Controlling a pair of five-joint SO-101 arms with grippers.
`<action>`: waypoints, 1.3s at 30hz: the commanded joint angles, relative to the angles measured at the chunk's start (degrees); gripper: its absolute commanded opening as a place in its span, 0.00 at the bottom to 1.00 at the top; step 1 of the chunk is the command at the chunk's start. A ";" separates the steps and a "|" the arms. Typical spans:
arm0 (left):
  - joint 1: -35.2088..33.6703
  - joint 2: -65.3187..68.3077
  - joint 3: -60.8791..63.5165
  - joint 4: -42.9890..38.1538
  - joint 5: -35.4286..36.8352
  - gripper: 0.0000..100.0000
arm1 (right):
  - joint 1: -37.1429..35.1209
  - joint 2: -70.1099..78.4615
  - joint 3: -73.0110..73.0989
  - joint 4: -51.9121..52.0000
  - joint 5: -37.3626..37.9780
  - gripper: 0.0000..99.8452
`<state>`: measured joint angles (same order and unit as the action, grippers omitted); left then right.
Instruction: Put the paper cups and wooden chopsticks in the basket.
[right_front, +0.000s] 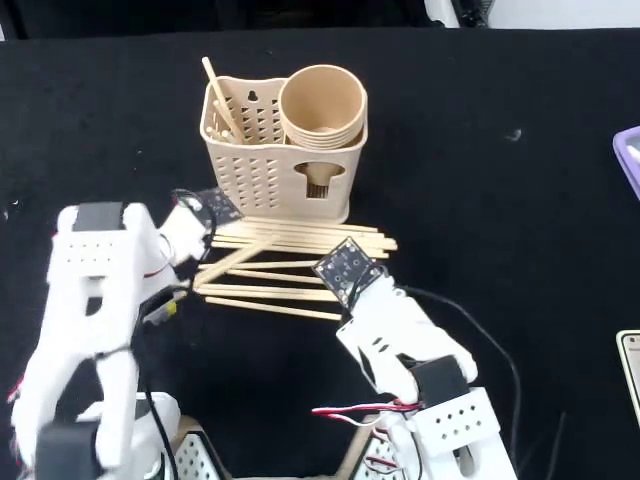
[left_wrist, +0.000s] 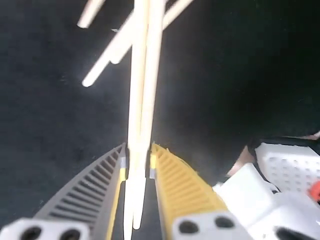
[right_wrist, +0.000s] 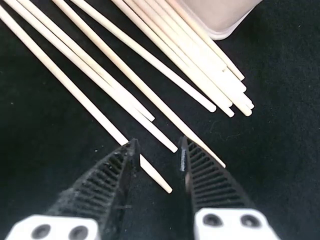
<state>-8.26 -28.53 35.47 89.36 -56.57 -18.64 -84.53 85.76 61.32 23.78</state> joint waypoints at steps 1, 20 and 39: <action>-1.54 -11.78 -1.10 1.14 -0.26 0.03 | 0.97 -0.92 -0.22 -1.41 -1.32 0.13; 9.19 -31.38 -17.63 -5.54 36.31 0.03 | 22.24 -0.92 -0.22 -11.52 -16.70 0.01; 17.01 -23.91 0.48 -76.48 76.13 0.03 | 22.15 -0.92 1.89 -14.15 -16.26 0.01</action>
<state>5.36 -55.16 31.78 27.47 18.51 2.64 -84.53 88.04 48.48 7.69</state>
